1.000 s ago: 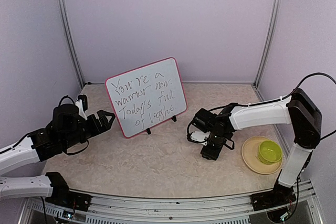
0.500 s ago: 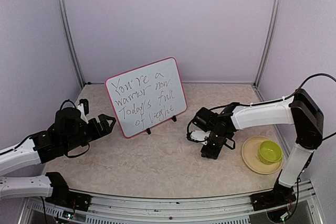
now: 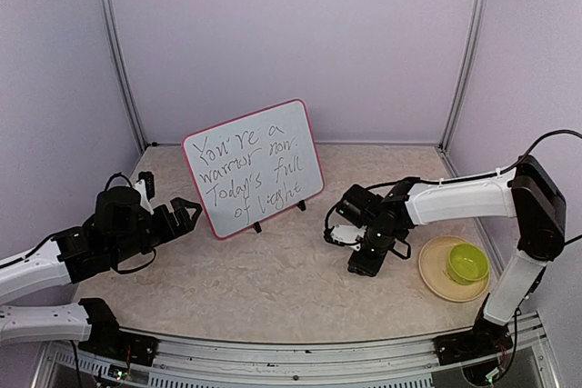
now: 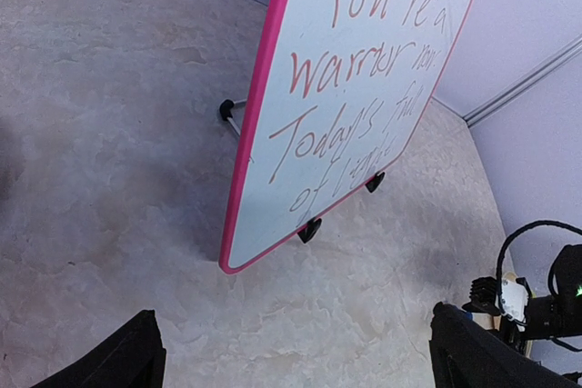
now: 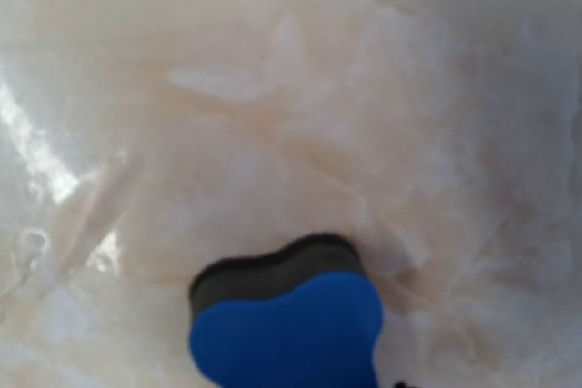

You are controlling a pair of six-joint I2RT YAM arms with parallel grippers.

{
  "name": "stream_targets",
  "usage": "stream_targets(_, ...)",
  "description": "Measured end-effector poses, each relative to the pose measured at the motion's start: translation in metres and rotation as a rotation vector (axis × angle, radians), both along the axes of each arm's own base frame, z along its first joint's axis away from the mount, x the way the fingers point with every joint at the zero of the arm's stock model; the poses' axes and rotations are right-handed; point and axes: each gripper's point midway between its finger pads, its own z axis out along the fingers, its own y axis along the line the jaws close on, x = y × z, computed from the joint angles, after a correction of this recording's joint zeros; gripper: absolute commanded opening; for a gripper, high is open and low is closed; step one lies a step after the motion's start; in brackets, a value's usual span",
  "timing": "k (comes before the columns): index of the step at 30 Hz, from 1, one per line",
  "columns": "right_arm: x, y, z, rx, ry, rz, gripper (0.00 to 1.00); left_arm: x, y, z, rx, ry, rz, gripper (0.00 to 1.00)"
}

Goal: Erase the whiteboard
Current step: Pick up the whiteboard eraser from the center of the board.

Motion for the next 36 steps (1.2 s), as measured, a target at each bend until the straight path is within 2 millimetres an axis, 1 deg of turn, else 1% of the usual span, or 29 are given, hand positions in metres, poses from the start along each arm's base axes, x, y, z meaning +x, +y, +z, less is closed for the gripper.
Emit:
stream_targets(3, 0.0000, -0.0004, -0.0003, -0.001, 0.000, 0.000, 0.45, -0.0004, -0.0005, 0.0003, -0.005, 0.001, 0.000, 0.99)
stream_targets(20, 0.0010, -0.0012, -0.0025, -0.009, -0.003, -0.003, 0.44, -0.0026, -0.0013, 0.0010, -0.014, -0.001, -0.004, 0.99)
stream_targets(25, 0.0018, -0.0033, -0.0074, -0.028, -0.002, -0.005, 0.43, -0.0026, -0.0013, 0.0009, -0.014, -0.001, -0.004, 0.99)
stream_targets(27, 0.0022, -0.0039, -0.0092, -0.034, -0.003, -0.006, 0.41, -0.0026, -0.0012, 0.0009, -0.014, -0.001, -0.004, 0.99)
stream_targets(33, 0.0038, -0.0045, -0.0090, -0.038, -0.011, -0.008, 0.29, -0.0037, -0.0007, -0.0029, -0.010, 0.005, -0.005, 0.99)
stream_targets(36, 0.0039, -0.0044, -0.0087, -0.037, -0.012, -0.008, 0.25, -0.0043, -0.0013, -0.0037, -0.011, 0.007, -0.007, 0.99)
